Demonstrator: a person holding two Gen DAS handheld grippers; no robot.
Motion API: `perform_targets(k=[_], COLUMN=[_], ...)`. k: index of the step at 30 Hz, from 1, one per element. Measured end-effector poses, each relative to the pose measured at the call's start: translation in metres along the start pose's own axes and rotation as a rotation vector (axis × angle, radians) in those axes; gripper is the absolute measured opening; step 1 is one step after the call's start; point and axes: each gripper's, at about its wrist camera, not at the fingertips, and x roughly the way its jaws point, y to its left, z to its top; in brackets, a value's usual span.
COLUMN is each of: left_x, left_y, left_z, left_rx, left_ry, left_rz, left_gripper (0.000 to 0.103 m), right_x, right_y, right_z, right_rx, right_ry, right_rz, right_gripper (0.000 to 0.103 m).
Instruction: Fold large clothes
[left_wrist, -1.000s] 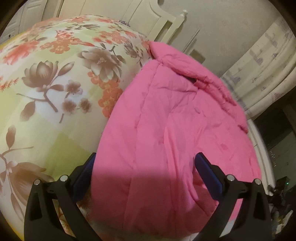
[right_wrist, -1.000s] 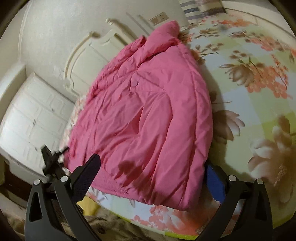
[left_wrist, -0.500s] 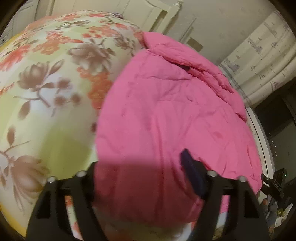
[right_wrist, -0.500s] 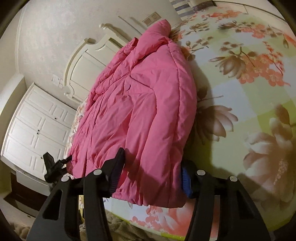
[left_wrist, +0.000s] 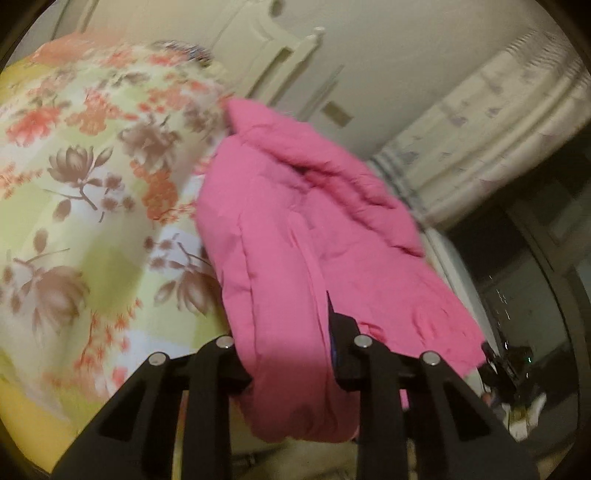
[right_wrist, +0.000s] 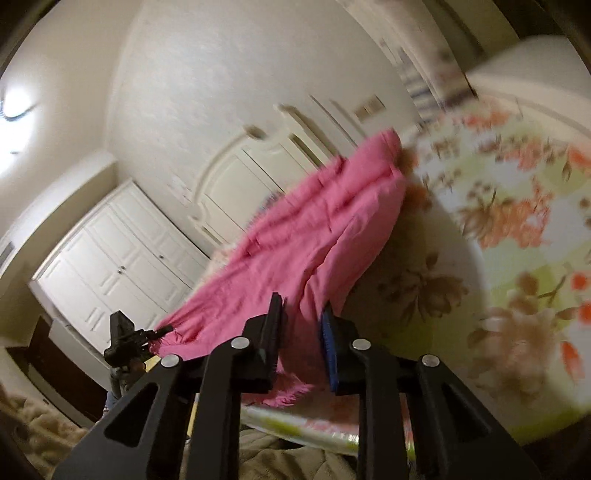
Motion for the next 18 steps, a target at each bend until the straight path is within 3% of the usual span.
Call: perform_targets(k=[3, 5, 7, 8, 9, 12, 16, 17, 18], left_x=[-0.021, -0.021, -0.01, -0.004, 0.0, 0.009, 0.008, 0.009, 0.01], left_y=[-0.016, -0.012, 0.009, 0.023, 0.032, 0.055, 0.055, 0.053, 0.052], left_z=[-0.016, -0.026, -0.036, -0.041, -0.045, -0.056, -0.06, -0.06, -0.061], left_rx=[0.093, 0.112, 0.063, 0.019, -0.012, -0.087, -0.086, -0.083, -0.085], left_ry=[0.007, 0.034, 0.075, 0.092, 0.103, 0.118, 0.117, 0.118, 0.121], left_rz=[0.03, 0.071, 0.09, 0.086, 0.078, 0.072, 0.028, 0.018, 0.014], left_gripper=[0.029, 0.034, 0.042, 0.044, 0.048, 0.063, 0.07, 0.071, 0.071], right_x=[-0.017, -0.016, -0.014, -0.014, -0.013, -0.011, -0.01, -0.008, -0.006], right_y=[0.011, 0.007, -0.011, -0.022, -0.032, -0.041, -0.038, -0.038, -0.037], right_z=[-0.01, -0.021, -0.032, -0.038, -0.043, -0.051, -0.061, -0.064, -0.065], right_rx=[-0.057, -0.07, -0.003, 0.058, 0.109, 0.155, 0.152, 0.162, 0.176], right_ry=[0.064, 0.138, 0.177, 0.179, 0.179, 0.203, 0.239, 0.233, 0.219], right_rz=[-0.003, -0.068, -0.137, -0.151, -0.151, -0.154, -0.111, -0.076, -0.03], right_gripper=[0.021, 0.024, 0.04, 0.063, 0.078, 0.078, 0.078, 0.076, 0.064])
